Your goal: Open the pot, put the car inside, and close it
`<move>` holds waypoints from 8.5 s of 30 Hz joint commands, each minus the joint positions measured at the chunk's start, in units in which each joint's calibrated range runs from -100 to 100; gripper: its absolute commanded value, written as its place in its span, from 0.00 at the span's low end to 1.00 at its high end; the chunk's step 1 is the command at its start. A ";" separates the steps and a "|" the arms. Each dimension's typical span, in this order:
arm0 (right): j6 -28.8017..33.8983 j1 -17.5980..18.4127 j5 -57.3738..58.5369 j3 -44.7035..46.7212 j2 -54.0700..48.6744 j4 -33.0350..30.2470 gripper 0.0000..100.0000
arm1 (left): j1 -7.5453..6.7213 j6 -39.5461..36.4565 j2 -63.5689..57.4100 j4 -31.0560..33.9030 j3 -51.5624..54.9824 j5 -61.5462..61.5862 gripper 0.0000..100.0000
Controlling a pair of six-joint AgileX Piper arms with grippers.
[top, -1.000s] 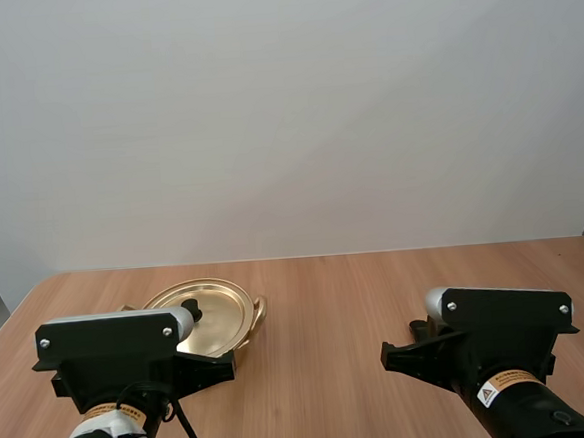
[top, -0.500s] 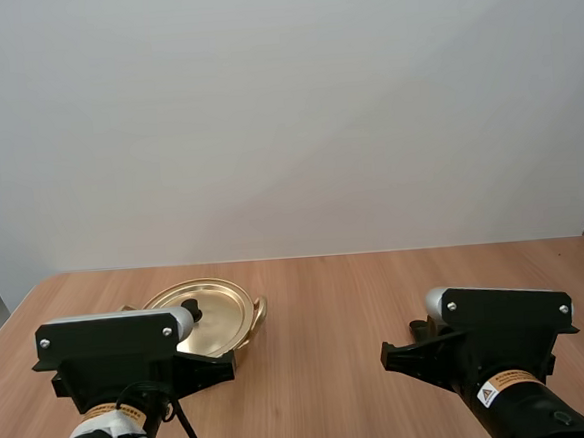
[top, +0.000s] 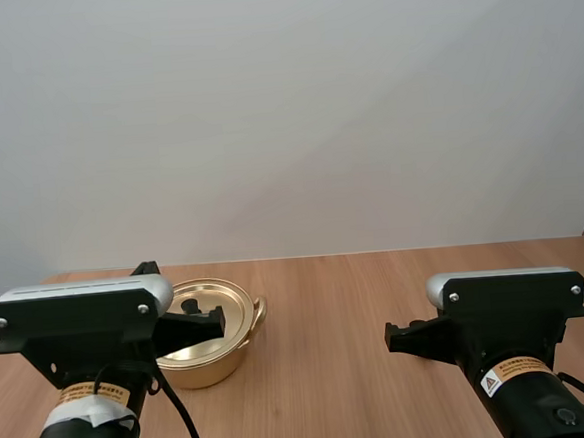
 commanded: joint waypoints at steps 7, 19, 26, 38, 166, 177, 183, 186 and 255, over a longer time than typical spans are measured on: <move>-3.16 -0.01 -66.28 0.00 0.00 -0.08 0.00 | 0.00 4.35 0.00 0.02 -14.91 1.86 0.00; -27.52 0.79 -34.45 -7.55 0.00 5.77 0.00 | 0.00 4.31 0.00 -1.34 -26.38 25.96 0.00; -25.82 0.79 18.54 -24.47 3.55 16.76 0.00 | 0.00 9.56 7.66 -4.85 -29.72 40.70 0.00; -28.80 0.79 49.81 -32.00 4.42 16.30 0.00 | 1.37 21.70 33.88 -12.22 -47.35 73.20 0.00; -28.80 -0.34 66.16 -32.00 4.18 14.78 0.00 | 1.37 29.93 94.97 -1.01 -59.48 87.99 0.96; -28.80 -0.34 66.16 -32.00 4.18 14.78 0.00 | 1.37 30.03 94.96 -1.01 -59.60 83.26 0.90; -28.80 -0.34 66.16 -32.00 4.18 14.78 0.00 | 1.37 30.34 94.96 -1.01 -59.60 84.21 0.60; -28.80 -0.34 66.16 -32.00 4.18 14.78 0.00 | 1.37 30.69 94.96 -1.01 -59.60 84.68 0.51; -24.31 -1.80 45.94 -40.47 46.90 5.17 0.00 | 1.37 28.07 50.12 -27.93 -106.65 34.66 0.00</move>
